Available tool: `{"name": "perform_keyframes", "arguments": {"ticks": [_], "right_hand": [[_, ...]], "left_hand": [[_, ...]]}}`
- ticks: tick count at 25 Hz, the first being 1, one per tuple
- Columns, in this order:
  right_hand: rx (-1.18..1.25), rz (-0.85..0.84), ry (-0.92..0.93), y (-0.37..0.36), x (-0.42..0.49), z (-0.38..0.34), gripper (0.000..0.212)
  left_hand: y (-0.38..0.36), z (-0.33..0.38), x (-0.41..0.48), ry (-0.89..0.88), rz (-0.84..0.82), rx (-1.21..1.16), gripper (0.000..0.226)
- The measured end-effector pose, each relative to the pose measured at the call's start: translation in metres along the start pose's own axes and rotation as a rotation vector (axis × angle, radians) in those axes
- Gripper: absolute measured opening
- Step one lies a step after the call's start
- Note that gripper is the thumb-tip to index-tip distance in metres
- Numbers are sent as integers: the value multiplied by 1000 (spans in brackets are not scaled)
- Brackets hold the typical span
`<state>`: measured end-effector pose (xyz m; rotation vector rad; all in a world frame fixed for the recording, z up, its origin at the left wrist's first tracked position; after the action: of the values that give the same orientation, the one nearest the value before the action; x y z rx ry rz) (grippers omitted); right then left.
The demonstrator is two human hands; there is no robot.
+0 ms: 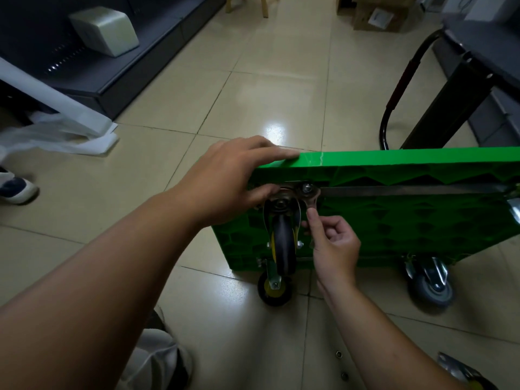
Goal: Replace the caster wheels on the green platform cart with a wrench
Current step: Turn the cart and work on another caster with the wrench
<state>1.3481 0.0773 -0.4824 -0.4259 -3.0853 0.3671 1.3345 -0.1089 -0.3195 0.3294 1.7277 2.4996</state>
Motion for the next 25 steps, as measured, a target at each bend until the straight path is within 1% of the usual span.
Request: {"name": "perform_keyframes", "arguments": {"ticks": [3, 6, 9, 11, 12, 13, 15, 16, 17, 18, 19, 21, 22, 23, 24, 25], "right_hand": [[-35, -28, -24, -4, 1, 3, 31], [-85, -39, -39, -7, 3, 7, 28], [-184, -52, 23, -2, 7, -9, 25], [-356, -76, 102, 9, 15, -35, 25], [-507, -103, 172, 14, 20, -55, 26], [-709, -135, 283, 16, 25, -79, 28], [-1149, -194, 605, 4, 25, -136, 32], [-1290, -218, 801, -10, 19, -163, 34], [-1375, -252, 979, -28, 10, -184, 35], [-1444, -296, 1118, -45, 1, -197, 36], [-1511, -345, 1221, -60, -7, -205, 36], [-1598, -408, 1334, -75, -16, -208, 37], [-1594, -419, 1319, -73, -17, -208, 38], [-1539, -406, 1234, -63, -14, -208, 37], [-1407, -384, 1067, -47, -8, -208, 36], [-1174, -366, 814, -27, -2, -200, 33]], "left_hand": [[-3, -5, -4, 21, 4, 85, 70], [-6, -3, -3, 39, 30, 108, 72], [-6, -5, -1, 49, 36, 113, 73], [-6, -5, 0, 40, 25, 92, 72], [-5, -4, 0, 35, 24, 83, 71], [-5, -4, 0, 32, 25, 82, 71], [-4, -3, 0, 37, 31, 84, 69], [-4, -3, 1, 39, 32, 84, 69], [-4, -3, 1, 40, 30, 83, 68], [-4, -2, 1, 40, 26, 79, 67], [-4, -3, 2, 41, 24, 74, 67], [-3, -4, 2, 50, 20, 57, 66], [-3, -5, 2, 54, 17, 50, 66], [-4, -5, 2, 52, 17, 48, 66], [-5, -5, 1, 48, 20, 51, 66], [-5, -5, 1, 47, 25, 57, 67]]}}
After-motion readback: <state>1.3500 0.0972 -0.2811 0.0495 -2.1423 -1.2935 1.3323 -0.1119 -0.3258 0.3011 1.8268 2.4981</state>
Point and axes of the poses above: each hand's wrist, its own x-axis towards the middle knuckle, its own y-axis out of the back of the hand, z = x × y, the point moved 9 cm from there along x, towards the middle knuckle, and after that the axes turned 7 degrees about y, right-handed, at the moved point
